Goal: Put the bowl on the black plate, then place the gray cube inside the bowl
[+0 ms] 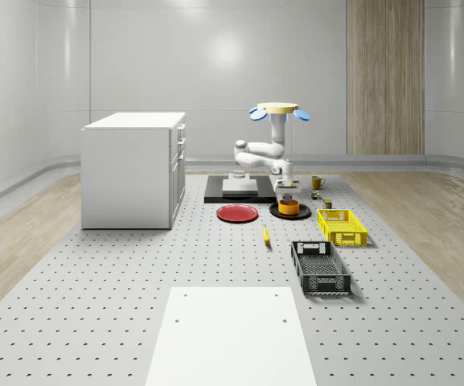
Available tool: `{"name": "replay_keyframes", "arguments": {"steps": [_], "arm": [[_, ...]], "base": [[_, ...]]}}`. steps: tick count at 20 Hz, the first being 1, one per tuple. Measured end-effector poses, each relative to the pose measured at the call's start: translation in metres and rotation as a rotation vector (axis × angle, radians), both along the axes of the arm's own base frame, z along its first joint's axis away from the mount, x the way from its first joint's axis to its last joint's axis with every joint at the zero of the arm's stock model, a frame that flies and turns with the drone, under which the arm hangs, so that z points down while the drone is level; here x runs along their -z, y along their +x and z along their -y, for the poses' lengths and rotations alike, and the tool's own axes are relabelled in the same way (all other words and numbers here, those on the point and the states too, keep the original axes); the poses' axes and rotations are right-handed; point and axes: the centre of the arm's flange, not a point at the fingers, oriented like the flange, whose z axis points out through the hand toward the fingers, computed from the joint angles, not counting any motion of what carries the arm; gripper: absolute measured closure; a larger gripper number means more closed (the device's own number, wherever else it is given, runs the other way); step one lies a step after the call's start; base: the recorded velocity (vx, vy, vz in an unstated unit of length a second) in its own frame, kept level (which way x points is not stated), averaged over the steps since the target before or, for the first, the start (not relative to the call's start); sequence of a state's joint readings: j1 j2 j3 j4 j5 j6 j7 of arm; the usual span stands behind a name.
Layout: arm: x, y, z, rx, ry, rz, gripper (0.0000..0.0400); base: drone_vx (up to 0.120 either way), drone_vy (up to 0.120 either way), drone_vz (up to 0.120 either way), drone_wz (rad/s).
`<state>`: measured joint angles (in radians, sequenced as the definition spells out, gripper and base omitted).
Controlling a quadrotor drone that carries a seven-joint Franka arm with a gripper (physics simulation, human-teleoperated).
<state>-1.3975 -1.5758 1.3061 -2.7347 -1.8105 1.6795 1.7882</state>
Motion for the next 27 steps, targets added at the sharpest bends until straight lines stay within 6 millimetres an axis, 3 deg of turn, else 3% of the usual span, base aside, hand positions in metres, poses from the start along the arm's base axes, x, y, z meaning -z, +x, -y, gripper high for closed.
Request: {"name": "replay_keyframes", "arguments": {"steps": [16, 21, 27], "arm": [[-0.048, 0.000, 0.015, 0.000, 0.000, 0.000, 0.0149], [-0.051, 0.000, 0.015, 0.000, 0.000, 0.000, 0.0046], [-0.033, 0.000, 0.016, 0.000, 0.000, 0.000, 0.0011]], "base": [[0.000, 0.000, 0.000, 0.000], [0.000, 0.000, 0.000, 0.000], [0.000, 0.000, 0.000, 0.000]]}}
